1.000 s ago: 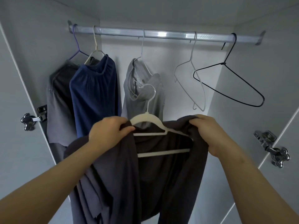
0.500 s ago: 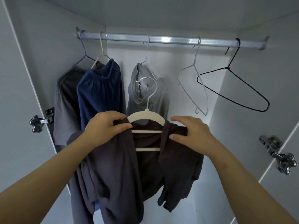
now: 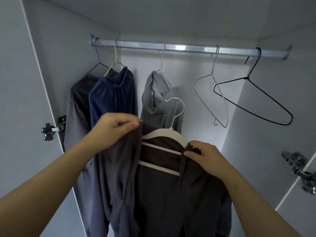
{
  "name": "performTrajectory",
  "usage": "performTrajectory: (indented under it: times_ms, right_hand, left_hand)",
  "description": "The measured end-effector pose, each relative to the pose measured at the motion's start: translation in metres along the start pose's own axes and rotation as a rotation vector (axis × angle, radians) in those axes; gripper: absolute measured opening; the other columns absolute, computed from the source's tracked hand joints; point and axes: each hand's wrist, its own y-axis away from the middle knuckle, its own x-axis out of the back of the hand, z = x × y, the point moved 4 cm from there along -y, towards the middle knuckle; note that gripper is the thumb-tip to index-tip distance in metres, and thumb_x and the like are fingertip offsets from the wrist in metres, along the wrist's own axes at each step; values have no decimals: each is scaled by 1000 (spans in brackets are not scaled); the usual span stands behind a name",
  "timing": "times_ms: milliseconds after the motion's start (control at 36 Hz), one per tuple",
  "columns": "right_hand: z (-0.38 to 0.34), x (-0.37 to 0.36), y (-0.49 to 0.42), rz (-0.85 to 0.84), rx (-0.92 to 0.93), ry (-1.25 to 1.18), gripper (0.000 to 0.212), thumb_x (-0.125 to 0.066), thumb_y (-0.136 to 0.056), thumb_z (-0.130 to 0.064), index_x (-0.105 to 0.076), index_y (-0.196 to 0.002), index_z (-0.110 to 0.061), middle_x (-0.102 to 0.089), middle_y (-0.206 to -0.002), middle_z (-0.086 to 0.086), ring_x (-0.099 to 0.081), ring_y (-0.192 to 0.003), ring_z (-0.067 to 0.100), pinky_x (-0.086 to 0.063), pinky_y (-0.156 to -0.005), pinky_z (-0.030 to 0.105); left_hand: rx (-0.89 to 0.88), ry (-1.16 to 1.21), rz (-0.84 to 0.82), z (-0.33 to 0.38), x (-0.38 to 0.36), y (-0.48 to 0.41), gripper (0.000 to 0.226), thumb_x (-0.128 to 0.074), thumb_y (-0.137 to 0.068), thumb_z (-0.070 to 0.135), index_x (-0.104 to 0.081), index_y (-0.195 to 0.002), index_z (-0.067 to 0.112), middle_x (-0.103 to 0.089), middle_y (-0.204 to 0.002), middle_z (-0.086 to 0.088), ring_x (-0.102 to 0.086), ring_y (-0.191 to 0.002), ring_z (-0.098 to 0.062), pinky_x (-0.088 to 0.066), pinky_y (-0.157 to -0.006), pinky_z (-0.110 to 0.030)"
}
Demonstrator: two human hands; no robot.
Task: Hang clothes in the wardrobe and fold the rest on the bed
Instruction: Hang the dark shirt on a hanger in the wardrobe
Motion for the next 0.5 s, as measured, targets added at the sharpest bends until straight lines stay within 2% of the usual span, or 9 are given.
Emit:
performTrajectory:
  times_ms: [56,111,167,222,250,306,361,417,500]
  right_hand:
    - [3,4,-1,52,-17,-2,8,-58,-92,-27,-58,-85,-32,-62,-85,-16,-58,-83,5,-47,-77,21]
    - [5,9,0,94,-28,19,13,-58,-91,-29,-56,-82,-37,-60,-82,-18,-57,-82,5,-46,-76,24]
    - [5,11,0,107,-31,52,11,-57,-91,-30,-55,-83,-37,-59,-80,-19,-57,-82,7,-45,-75,25]
    - [2,11,1,100,-19,81,4,-57,-91,-32,-57,-88,-34,-59,-83,-19,-57,-84,8,-46,-77,25]
    - [0,10,1,97,-9,89,2,-57,-91,-32,-58,-90,-33,-61,-84,-18,-58,-86,8,-47,-78,26]
    - [-6,8,1,90,14,90,4,-57,-91,-32,-61,-92,-30,-64,-88,-13,-59,-86,8,-47,-77,25]
    - [-11,6,3,73,31,79,8,-59,-90,-31,-64,-94,-26,-66,-89,-10,-59,-86,8,-47,-77,24]
    - [-13,7,6,81,49,42,9,-61,-88,-30,-66,-95,-26,-67,-88,-11,-60,-85,5,-49,-78,21]
    - [-10,19,12,212,42,-79,6,-65,-87,-25,-65,-87,-31,-67,-86,-15,-60,-82,-2,-44,-71,5]
  left_hand:
    - [33,90,-228,1,-12,4,7,-66,-79,47,-73,-83,47,-68,-98,27,-60,-101,7,-42,-87,-5]
    - [7,-17,-278,-4,-14,5,28,-55,-73,70,-68,-91,54,-63,-110,29,-51,-113,10,-36,-94,-4]
    - [-30,-196,-213,-8,-14,1,41,-47,-74,69,-56,-111,53,-51,-118,31,-44,-117,10,-30,-97,-3]
    - [-24,-382,-176,-10,-21,-4,59,-36,-75,67,-50,-125,39,-48,-123,22,-44,-119,0,-35,-103,-17]
    - [-13,-454,-204,-9,-28,-6,68,-34,-74,68,-46,-132,34,-49,-127,17,-45,-120,-5,-38,-103,-26]
    - [-19,-548,-280,-6,-45,-9,73,-37,-76,67,-41,-138,28,-52,-131,10,-50,-118,-10,-42,-99,-34]
    - [7,-496,-307,-2,-59,-14,54,-51,-86,53,-47,-132,25,-61,-115,4,-57,-105,-14,-46,-90,-36]
    - [32,-322,-235,1,-63,-20,26,-54,-92,36,-60,-112,20,-63,-89,5,-60,-83,-11,-49,-80,-35]
    - [34,-199,-138,2,-61,-24,23,-53,-92,40,-64,-95,21,-59,-72,11,-56,-71,-3,-48,-72,-30]
